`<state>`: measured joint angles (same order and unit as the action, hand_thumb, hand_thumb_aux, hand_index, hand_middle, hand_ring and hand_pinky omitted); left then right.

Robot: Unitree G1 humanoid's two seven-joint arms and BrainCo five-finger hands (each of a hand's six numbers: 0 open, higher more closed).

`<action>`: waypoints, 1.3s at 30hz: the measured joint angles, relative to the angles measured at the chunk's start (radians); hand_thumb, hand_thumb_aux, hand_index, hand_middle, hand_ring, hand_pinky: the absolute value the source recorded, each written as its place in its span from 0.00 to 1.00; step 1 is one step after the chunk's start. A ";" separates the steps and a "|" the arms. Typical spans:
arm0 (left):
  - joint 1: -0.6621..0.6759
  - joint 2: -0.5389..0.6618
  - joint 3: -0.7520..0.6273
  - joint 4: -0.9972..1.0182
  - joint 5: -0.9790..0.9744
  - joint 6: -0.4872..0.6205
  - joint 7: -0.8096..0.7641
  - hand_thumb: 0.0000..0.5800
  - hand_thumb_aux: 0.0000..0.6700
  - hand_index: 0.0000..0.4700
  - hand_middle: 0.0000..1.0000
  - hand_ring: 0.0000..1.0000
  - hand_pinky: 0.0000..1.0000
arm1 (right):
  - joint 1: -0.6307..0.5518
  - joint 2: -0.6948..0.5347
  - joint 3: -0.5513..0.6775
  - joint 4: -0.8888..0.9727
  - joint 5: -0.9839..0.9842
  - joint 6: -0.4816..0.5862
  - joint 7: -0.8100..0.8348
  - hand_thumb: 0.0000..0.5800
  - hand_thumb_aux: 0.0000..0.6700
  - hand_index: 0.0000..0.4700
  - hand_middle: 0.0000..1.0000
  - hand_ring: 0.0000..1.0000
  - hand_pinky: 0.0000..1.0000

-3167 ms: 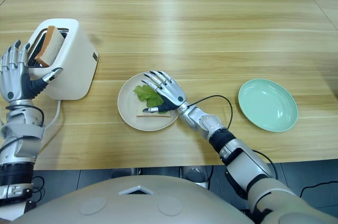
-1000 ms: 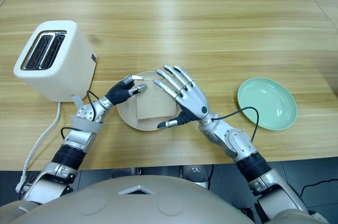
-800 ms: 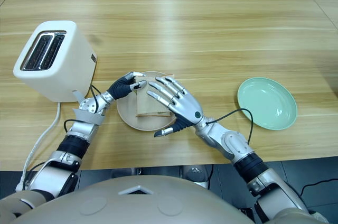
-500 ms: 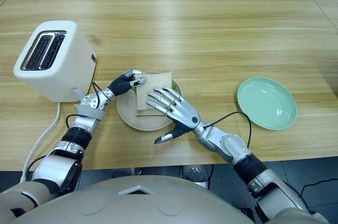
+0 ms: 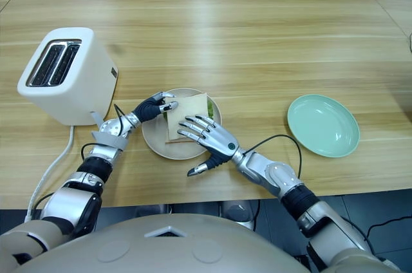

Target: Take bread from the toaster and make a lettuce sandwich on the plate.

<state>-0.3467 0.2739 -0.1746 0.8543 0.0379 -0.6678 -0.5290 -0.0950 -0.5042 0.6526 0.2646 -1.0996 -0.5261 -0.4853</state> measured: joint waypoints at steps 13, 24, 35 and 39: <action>0.112 0.146 0.188 -0.645 0.704 0.054 1.069 0.00 0.00 0.00 0.77 0.77 0.77 | -0.001 0.023 0.004 -0.003 0.039 0.023 0.074 0.00 0.00 0.00 0.00 0.00 0.00; 0.453 0.223 0.170 -0.903 0.402 -0.009 0.853 1.00 1.00 0.98 1.00 1.00 1.00 | 0.072 0.025 -0.113 -0.205 0.095 0.004 -0.073 1.00 1.00 0.98 1.00 1.00 1.00; 0.862 0.394 -0.056 -0.896 0.260 -0.101 0.415 1.00 1.00 0.98 1.00 1.00 1.00 | 0.404 -0.248 -0.290 -0.294 0.584 -0.154 0.282 1.00 1.00 0.98 1.00 1.00 1.00; 0.867 0.387 -0.098 -0.895 0.296 -0.082 0.350 1.00 1.00 0.98 1.00 1.00 1.00 | 0.457 -0.259 -0.235 -0.283 0.602 -0.172 0.435 1.00 1.00 0.98 1.00 1.00 1.00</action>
<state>0.5202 0.6614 -0.2721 -0.0408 0.3343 -0.7502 -0.1790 0.3618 -0.7628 0.4176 -0.0188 -0.4974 -0.6978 -0.0499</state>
